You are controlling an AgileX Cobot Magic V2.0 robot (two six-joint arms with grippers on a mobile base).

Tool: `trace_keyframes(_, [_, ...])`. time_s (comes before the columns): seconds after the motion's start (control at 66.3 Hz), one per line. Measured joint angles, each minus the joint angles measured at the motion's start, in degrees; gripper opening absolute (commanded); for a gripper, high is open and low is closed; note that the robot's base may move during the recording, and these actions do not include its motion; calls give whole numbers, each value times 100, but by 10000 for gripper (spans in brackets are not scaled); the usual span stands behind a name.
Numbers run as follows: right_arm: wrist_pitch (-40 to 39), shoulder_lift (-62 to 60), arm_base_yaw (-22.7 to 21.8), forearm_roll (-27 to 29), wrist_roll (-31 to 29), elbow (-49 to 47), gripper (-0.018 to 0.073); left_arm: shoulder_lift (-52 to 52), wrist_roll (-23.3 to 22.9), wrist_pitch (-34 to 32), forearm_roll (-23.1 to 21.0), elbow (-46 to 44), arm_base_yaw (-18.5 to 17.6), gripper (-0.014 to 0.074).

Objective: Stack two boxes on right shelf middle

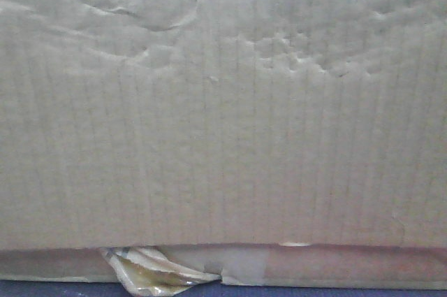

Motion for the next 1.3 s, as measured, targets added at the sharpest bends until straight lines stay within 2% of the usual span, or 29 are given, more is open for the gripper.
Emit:
trace_keyframes(0.196, [0,0,0,0,-14,0,349,47,0,0,-124,0,0,330])
trace_keyframes(0.708, [0,0,0,0,-14,0,346,340,0,-10,-123,32,0,330])
trace_keyframes(0.769, [0,0,2,0,-14,0,314,340,0,-10,-123,32,0,328])
trace_keyframes(0.844, [0,0,12,0,-14,0,216,340,0,-10,-123,32,0,293])
trace_keyframes(0.859, [0,0,12,0,-14,0,175,340,0,-10,-123,32,0,277])
trace_keyframes(1.01, [38,0,12,-30,-14,0,-169,340,0,-32,-168,32,0,-47])
trace_keyframes(1.04, [37,0,12,-40,-14,0,-167,340,0,-44,-183,32,0,-117])
trace_keyframes(1.296, [37,0,24,-187,-14,0,-169,340,12,-34,-137,32,0,-111])
